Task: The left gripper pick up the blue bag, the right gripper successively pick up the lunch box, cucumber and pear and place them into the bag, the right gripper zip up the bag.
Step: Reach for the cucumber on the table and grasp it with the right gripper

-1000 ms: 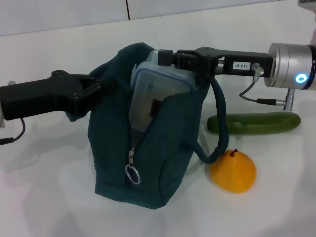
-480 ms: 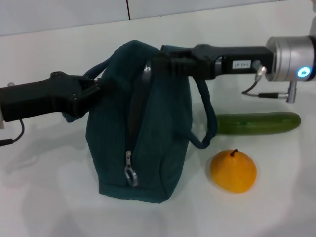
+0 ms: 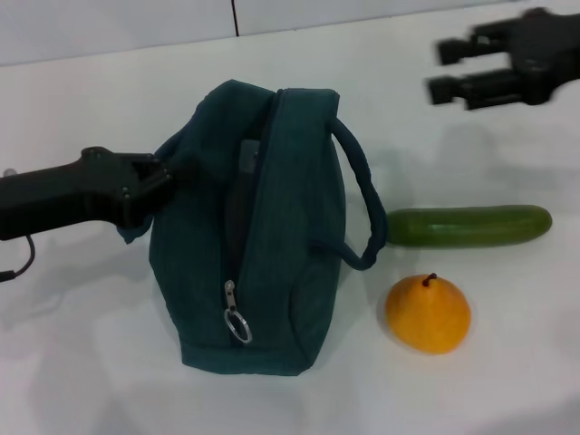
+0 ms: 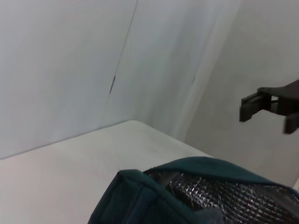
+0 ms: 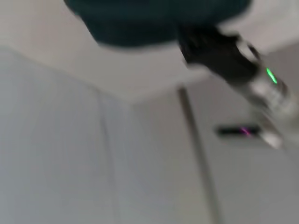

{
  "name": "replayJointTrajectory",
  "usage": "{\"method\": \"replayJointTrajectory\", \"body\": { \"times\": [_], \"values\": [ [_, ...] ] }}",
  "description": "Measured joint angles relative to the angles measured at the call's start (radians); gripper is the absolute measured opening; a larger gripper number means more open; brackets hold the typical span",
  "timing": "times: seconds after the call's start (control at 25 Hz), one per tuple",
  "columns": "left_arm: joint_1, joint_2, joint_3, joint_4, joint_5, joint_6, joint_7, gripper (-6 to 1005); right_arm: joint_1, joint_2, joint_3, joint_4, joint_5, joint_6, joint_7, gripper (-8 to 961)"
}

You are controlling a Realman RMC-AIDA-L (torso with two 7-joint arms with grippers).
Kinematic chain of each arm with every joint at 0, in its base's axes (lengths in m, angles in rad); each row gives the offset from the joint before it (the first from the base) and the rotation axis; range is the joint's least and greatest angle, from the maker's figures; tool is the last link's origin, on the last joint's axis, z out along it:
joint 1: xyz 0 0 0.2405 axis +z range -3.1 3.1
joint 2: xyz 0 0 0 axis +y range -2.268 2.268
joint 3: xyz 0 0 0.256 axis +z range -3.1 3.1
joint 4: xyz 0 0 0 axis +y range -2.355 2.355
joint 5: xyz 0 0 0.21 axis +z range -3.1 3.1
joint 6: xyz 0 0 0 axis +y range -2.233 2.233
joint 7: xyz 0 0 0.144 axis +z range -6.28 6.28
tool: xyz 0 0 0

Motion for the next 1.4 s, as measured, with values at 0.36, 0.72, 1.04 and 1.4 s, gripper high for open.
{"method": "replayJointTrajectory", "body": {
  "times": [0.36, 0.72, 1.04, 1.4],
  "values": [
    [-0.037, -0.004, 0.002, -0.038, 0.014, -0.002, 0.025, 46, 0.045, 0.016, 0.055, -0.057, -0.387, -0.114, 0.096, 722],
    [-0.072, -0.007, 0.008, -0.074, 0.013, -0.034, 0.025, 47, 0.105, 0.059, -0.079, -0.063, -0.707, -0.088, 0.129, 852],
    [-0.086, -0.006, 0.01, -0.094, 0.015, -0.047, 0.025, 46, 0.158, 0.079, -0.191, -0.066, -0.774, -0.051, 0.128, 872],
    [-0.086, -0.007, 0.01, -0.094, 0.013, -0.048, 0.025, 46, 0.192, 0.077, -0.338, -0.036, -0.812, -0.011, 0.106, 873]
  ]
}}
